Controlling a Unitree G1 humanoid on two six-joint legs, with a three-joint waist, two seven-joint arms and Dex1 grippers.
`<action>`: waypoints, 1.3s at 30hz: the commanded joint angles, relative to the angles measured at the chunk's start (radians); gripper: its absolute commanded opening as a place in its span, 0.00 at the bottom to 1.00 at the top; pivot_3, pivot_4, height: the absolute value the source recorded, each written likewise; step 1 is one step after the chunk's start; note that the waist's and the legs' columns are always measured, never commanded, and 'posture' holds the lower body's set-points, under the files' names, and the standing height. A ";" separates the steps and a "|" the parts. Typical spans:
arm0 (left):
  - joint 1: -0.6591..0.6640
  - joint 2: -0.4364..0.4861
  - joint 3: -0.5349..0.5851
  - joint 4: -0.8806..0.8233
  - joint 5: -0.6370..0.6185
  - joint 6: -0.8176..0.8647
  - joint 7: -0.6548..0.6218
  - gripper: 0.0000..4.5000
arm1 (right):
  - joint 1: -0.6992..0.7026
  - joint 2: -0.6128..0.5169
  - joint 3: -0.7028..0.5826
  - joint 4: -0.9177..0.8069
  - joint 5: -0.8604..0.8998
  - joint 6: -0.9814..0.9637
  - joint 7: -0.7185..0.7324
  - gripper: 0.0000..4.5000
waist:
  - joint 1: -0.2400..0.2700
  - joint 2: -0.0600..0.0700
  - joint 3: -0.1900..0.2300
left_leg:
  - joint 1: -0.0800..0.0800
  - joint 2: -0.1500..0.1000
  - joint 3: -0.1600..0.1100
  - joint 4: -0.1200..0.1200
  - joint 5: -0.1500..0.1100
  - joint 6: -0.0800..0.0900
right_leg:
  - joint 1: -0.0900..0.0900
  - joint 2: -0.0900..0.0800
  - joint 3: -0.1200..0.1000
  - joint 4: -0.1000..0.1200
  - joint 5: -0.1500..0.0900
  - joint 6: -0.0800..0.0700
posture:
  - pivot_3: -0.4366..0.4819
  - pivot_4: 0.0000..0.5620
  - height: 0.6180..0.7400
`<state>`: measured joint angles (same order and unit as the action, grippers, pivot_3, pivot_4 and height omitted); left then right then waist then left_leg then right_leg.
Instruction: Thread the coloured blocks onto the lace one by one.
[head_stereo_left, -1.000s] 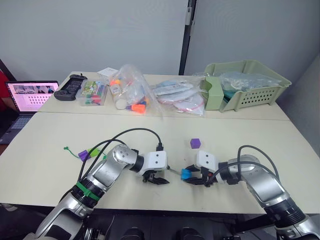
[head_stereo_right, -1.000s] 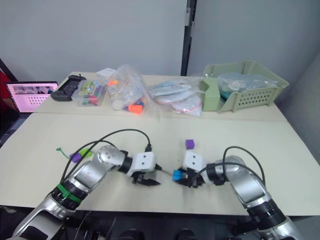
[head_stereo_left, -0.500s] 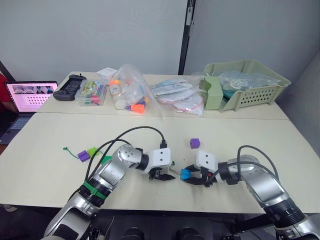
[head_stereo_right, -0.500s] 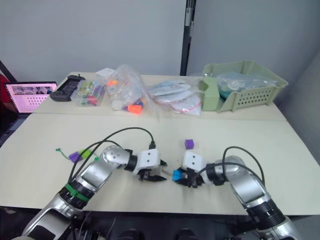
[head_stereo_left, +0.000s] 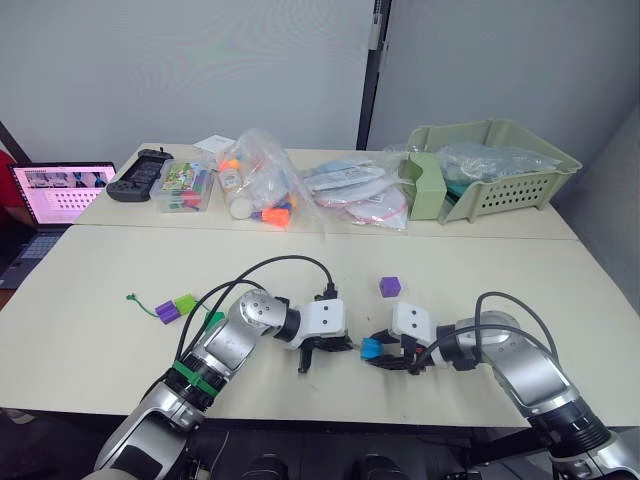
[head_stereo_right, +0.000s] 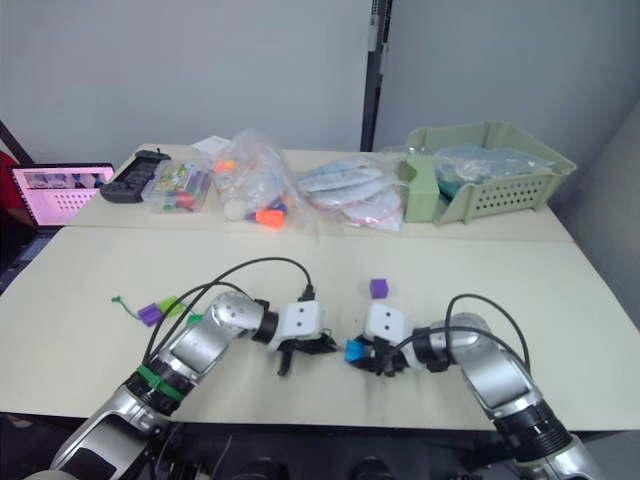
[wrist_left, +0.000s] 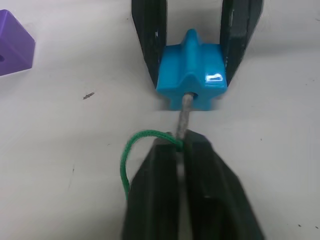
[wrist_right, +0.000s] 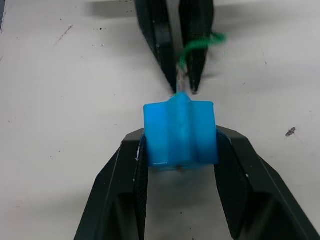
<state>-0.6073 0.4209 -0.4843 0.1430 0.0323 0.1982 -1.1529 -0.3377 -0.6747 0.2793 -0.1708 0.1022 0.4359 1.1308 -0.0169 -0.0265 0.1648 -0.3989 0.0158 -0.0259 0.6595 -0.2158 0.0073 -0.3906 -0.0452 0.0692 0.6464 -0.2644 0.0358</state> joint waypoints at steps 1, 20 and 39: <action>0.002 0.000 0.003 -0.009 0.003 -0.003 0.002 0.00 | 0.022 -0.002 0.034 -0.009 0.007 0.016 0.010 0.30 | 0.000 0.000 0.000 | 0.000 0.000 0.000 0.000 0.000 0.000 | 0.000 0.000 0.000 0.000 0.000 0.000 | 0.48 0.27 1.00; -0.021 -0.109 -0.046 -0.043 0.007 0.044 0.003 0.00 | 0.017 0.008 0.043 -0.018 0.007 0.022 0.007 0.30 | 0.003 0.000 0.000 | 0.000 0.000 0.000 0.000 0.000 0.000 | 0.000 0.000 0.000 0.000 0.000 0.000 | 0.48 0.27 1.00; -0.030 0.114 0.105 -0.123 -0.123 0.176 -0.142 0.79 | 0.026 0.003 0.031 -0.008 0.007 0.016 0.000 0.30 | -0.001 0.000 0.000 | 0.000 0.001 0.000 0.000 0.000 0.000 | -0.001 0.000 0.000 0.000 0.000 0.000 | 0.48 0.27 1.00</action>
<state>-0.6197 0.5274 -0.4026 0.0564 -0.0635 0.3772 -1.2756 -0.3312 -0.6741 0.2784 -0.1845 0.1028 0.4450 1.1228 -0.0180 -0.0266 0.1649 -0.3993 0.0163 -0.0261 0.6592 -0.2158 0.0073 -0.3916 -0.0449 0.0690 0.6464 -0.2646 0.0359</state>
